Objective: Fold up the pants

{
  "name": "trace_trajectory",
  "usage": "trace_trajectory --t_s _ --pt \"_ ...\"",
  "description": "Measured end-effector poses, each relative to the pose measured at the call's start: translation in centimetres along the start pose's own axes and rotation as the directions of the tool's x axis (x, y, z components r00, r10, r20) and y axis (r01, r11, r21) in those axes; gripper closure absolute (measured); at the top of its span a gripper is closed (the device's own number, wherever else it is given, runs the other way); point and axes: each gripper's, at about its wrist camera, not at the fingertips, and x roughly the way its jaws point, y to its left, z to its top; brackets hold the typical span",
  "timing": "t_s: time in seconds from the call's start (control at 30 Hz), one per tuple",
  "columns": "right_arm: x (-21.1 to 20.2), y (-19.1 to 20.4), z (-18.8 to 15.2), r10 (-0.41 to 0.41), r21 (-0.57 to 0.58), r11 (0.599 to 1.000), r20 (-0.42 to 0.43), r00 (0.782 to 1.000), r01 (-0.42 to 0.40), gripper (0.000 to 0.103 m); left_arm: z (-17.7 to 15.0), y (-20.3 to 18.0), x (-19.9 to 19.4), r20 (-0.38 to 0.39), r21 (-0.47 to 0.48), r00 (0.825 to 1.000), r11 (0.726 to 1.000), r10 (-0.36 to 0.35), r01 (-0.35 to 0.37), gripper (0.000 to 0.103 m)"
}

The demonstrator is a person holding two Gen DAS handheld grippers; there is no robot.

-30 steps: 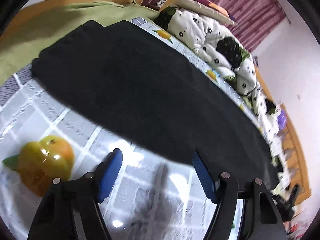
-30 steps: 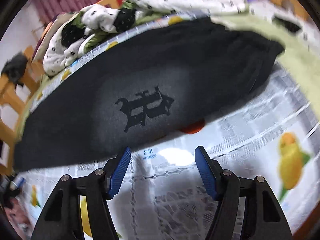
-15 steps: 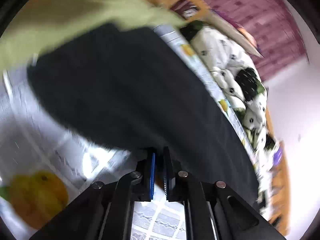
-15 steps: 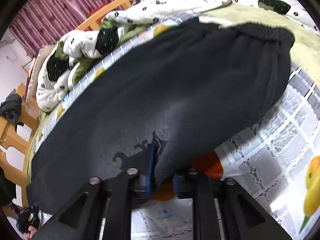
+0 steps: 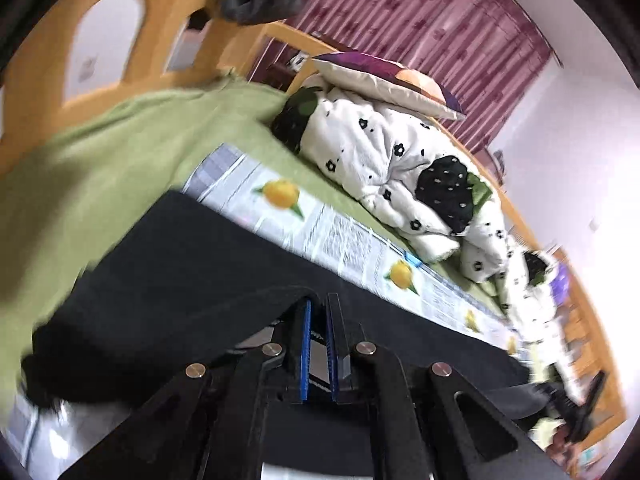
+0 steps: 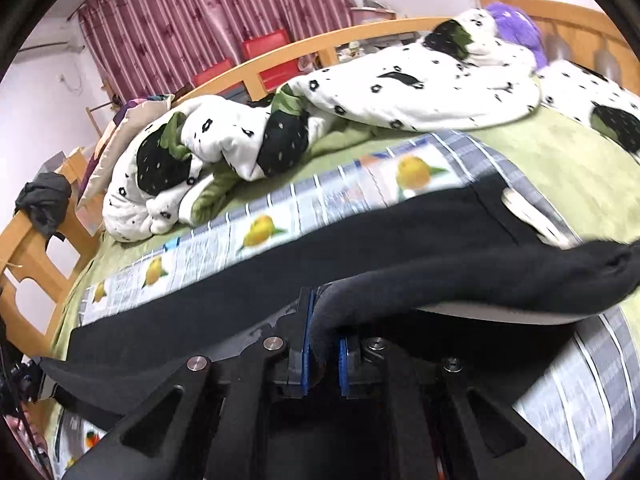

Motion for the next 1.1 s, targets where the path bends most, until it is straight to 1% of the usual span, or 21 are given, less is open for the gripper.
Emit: trace_trajectory --t_s 0.03,0.1,0.13,0.17,0.23,0.27,0.3,0.33,0.37,0.4,0.47,0.57,0.67,0.7,0.8,0.83,0.87,0.9,0.97,1.03,1.1 --pt "1.4 0.3 1.0 -0.010 -0.004 1.000 -0.007 1.000 0.010 0.093 0.9 -0.7 1.5 0.000 0.018 1.000 1.000 0.020 -0.020 0.096" --pt "4.2 0.8 2.5 -0.034 -0.008 0.999 -0.024 0.999 0.034 0.093 2.3 -1.8 3.7 0.003 0.038 0.999 0.999 0.036 -0.036 0.096" --pt "5.9 1.0 3.4 -0.056 -0.009 0.998 -0.040 0.998 0.056 0.090 3.0 -2.1 4.8 0.001 0.040 0.999 0.998 0.046 -0.046 0.095" --pt "7.1 1.1 3.8 -0.066 -0.007 0.998 -0.060 0.996 0.066 0.086 3.7 -2.3 5.8 -0.003 0.033 0.998 0.997 0.063 -0.063 0.092" --pt "9.2 1.1 4.8 -0.055 0.020 0.998 -0.097 0.994 0.057 0.067 4.4 -2.6 7.1 -0.011 0.016 0.993 0.992 0.122 -0.122 0.078" --pt "9.3 1.2 4.9 -0.044 0.030 0.998 -0.089 0.995 0.046 0.063 4.4 -2.6 7.0 -0.007 0.013 0.991 0.991 0.136 -0.136 0.064" --pt "9.0 1.5 4.8 -0.026 0.022 0.999 -0.076 0.997 0.028 0.056 4.3 -2.7 6.7 0.004 0.012 0.990 0.990 0.140 -0.140 0.041" --pt "8.3 1.9 4.5 -0.020 -0.007 1.000 -0.060 0.998 0.020 0.049 4.0 -2.7 6.1 0.021 0.017 0.992 0.992 0.128 -0.129 0.032" --pt "7.7 2.3 4.2 -0.028 -0.036 0.999 -0.047 0.998 0.026 0.047 3.5 -2.7 5.6 0.035 0.024 0.992 0.992 0.122 -0.122 0.027" --pt "6.8 2.6 3.6 -0.046 -0.076 0.996 -0.031 0.998 0.044 0.043 3.0 -2.7 4.9 0.041 0.036 0.992 0.992 0.120 -0.122 0.027" --pt "4.7 2.6 1.8 -0.084 -0.132 0.988 -0.026 0.996 0.080 0.040 1.5 -2.3 3.6 0.004 0.052 0.991 0.990 0.133 -0.133 0.027" --pt "2.2 1.0 -1.0 -0.097 -0.162 0.983 -0.076 0.992 0.083 0.040 -1.5 -0.7 1.9 -0.076 0.022 0.989 0.992 0.129 -0.128 0.027" --pt "-0.4 -1.8 -4.6 -0.119 -0.149 0.984 -0.124 0.985 0.100 0.040 -5.9 1.4 -0.2 -0.140 -0.034 0.982 0.990 0.128 -0.134 0.027" --pt "-1.0 -2.8 -5.6 -0.118 -0.136 0.986 -0.142 0.983 0.099 0.040 -7.7 2.2 -1.0 -0.164 -0.060 0.979 0.990 0.118 -0.129 0.027" --pt "-1.8 -5.3 -8.2 -0.088 -0.072 0.995 -0.201 0.976 0.075 0.040 -11.7 3.9 -2.1 -0.220 -0.109 0.973 0.989 0.074 -0.100 0.027" --pt "-1.7 -6.1 -9.1 -0.074 -0.041 0.997 -0.219 0.973 0.067 0.040 -12.6 4.3 -2.1 -0.231 -0.123 0.971 0.988 0.066 -0.096 0.027" --pt "-1.6 -6.5 -9.6 -0.069 -0.026 0.998 -0.225 0.972 0.065 0.040 -13.4 4.9 -2.1 -0.222 -0.142 0.974 0.987 0.048 -0.081 0.028" --pt "-1.3 -7.0 -10.2 -0.064 -0.007 0.998 -0.228 0.972 0.064 0.040 -13.6 5.0 -2.2 -0.198 -0.147 0.979 0.987 0.041 -0.071 0.028" --pt "-0.6 -7.3 -10.8 -0.051 0.007 0.999 -0.229 0.972 0.054 0.040 -13.1 5.1 -1.7 -0.194 -0.158 0.980 0.985 0.036 -0.068 0.028" --pt "0.3 -7.0 -10.4 -0.030 -0.007 1.000 -0.225 0.974 0.029 0.040 -12.2 5.6 -0.6 -0.178 -0.183 0.984 0.983 -0.004 -0.029 0.028" --pt "1.5 -7.1 -9.5 -0.004 0.000 1.000 -0.230 0.973 0.004 0.040 -11.2 6.1 0.6 -0.151 -0.206 0.989 0.978 -0.002 -0.030 0.030"
